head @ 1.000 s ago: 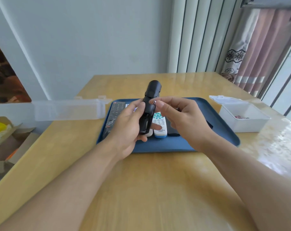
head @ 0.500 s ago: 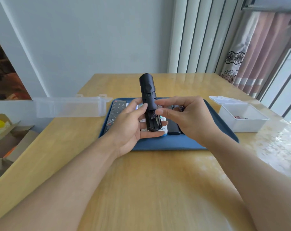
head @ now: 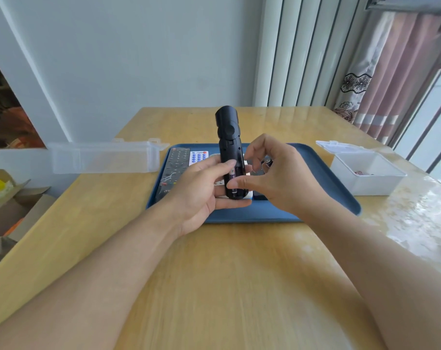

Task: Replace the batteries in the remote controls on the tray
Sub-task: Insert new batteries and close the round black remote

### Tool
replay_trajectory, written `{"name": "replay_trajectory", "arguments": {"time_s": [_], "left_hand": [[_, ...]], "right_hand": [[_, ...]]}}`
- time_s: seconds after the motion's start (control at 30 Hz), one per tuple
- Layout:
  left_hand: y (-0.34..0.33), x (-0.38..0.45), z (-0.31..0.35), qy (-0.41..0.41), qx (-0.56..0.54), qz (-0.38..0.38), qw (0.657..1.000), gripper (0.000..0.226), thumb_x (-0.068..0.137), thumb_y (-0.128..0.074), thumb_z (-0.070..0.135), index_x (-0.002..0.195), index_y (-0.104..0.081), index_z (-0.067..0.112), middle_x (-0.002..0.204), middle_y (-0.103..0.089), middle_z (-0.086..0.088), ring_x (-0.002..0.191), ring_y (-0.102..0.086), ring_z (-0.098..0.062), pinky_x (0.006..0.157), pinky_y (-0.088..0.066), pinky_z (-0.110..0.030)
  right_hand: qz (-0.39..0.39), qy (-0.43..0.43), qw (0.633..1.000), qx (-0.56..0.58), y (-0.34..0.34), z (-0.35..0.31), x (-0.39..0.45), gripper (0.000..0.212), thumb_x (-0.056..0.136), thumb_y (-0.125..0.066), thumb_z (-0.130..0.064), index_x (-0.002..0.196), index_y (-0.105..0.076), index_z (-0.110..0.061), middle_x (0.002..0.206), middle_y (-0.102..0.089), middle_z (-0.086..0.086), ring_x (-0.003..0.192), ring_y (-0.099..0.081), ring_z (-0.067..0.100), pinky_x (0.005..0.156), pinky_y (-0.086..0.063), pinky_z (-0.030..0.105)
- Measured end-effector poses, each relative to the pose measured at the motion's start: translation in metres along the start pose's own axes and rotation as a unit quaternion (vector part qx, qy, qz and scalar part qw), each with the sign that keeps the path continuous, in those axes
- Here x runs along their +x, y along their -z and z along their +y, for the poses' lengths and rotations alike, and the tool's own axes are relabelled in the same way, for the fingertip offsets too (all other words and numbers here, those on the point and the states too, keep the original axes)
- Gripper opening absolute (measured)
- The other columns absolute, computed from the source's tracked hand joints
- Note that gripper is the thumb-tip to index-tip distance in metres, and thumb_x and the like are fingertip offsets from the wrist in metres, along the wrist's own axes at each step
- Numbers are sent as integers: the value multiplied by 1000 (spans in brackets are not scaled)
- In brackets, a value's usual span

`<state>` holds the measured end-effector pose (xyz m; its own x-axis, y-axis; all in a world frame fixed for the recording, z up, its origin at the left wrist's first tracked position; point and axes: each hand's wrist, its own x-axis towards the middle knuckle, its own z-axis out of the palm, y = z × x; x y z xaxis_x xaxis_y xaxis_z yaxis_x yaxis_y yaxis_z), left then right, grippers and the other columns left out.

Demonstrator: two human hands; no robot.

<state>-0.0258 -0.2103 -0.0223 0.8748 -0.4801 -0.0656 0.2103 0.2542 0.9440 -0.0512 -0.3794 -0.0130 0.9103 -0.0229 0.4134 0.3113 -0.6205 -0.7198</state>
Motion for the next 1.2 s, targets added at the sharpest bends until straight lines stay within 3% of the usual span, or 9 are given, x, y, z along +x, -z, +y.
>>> {"name": "replay_trajectory", "arguments": {"time_s": [0.17, 0.23, 0.3, 0.4, 0.53, 0.77, 0.83, 1.1, 1.2], "left_hand": [[0, 0, 5, -4, -59, 26, 998, 29, 106, -48, 15, 127, -59, -1, 118, -73, -22, 100, -73, -42, 77, -63, -50], [0, -1, 6, -6, -67, 32, 997, 31, 106, -47, 14, 130, -56, -3, 116, -73, -21, 98, -74, -42, 73, -64, -47], [0, -1, 6, -9, -68, 37, 997, 32, 106, -47, 13, 131, -55, -5, 116, -74, -21, 98, -74, -42, 72, -64, -47], [0, 0, 5, -15, -69, 45, 997, 30, 106, -46, 11, 130, -56, -4, 116, -74, -19, 98, -74, -42, 73, -64, -48], [1, 2, 4, -39, -65, 55, 996, 28, 107, -44, 9, 129, -56, -3, 115, -75, -17, 102, -73, -41, 74, -64, -46], [6, 4, 5, -74, 21, 86, 993, 26, 108, -46, 14, 129, -57, 5, 118, -75, -6, 100, -75, -30, 78, -64, -44], [6, 5, 5, -80, 20, 89, 993, 26, 107, -47, 13, 129, -57, 4, 117, -76, -7, 97, -76, -29, 83, -62, -42], [6, 5, 5, -83, 14, 91, 992, 24, 107, -48, 12, 126, -59, 3, 118, -74, -15, 98, -76, -31, 83, -63, -39], [5, 6, 5, -80, 0, 95, 992, 25, 107, -47, 9, 128, -57, 2, 118, -75, -11, 104, -74, -34, 85, -63, -42]], "right_hand": [[26, -107, 983, 146, 7, -1, 3, 25, 87, -73, -46, 93, -62, -25, 69, -47, -6, 52, -38, 6, 50, -33, 21], [29, -163, 963, 213, 10, 0, 7, 9, 99, -58, -30, 97, -63, -23, 72, -52, -4, 55, -38, 9, 52, -33, 24], [33, -190, 943, 271, 10, 1, 9, 21, 99, -47, -9, 100, -65, -19, 74, -60, 0, 59, -41, 12, 57, -35, 25], [20, -166, 944, 285, 8, 3, 9, 28, 102, -41, 0, 108, -63, -15, 82, -71, -1, 64, -49, 13, 65, -42, 25], [-24, -115, 945, 306, 9, 2, 7, 13, 104, -50, -7, 116, -56, -9, 104, -76, 6, 69, -56, 16, 66, -44, 26], [-97, -158, 822, 539, 15, -5, 9, 13, 100, -51, -19, 103, -62, -12, 108, -75, 9, 64, -55, 12, 59, -49, 19], [-114, -160, 804, 562, 16, -5, 9, 15, 101, -49, -20, 103, -62, -12, 106, -75, 8, 64, -52, 13, 57, -46, 18], [-159, -142, 807, 551, 12, -3, 7, 18, 103, -45, -21, 106, -59, -9, 98, -74, 6, 63, -51, 13, 56, -44, 19], [-136, -124, 854, 486, 8, 2, 8, 19, 104, -47, -19, 104, -64, -11, 86, -64, 1, 65, -51, 11, 61, -44, 19]]}}
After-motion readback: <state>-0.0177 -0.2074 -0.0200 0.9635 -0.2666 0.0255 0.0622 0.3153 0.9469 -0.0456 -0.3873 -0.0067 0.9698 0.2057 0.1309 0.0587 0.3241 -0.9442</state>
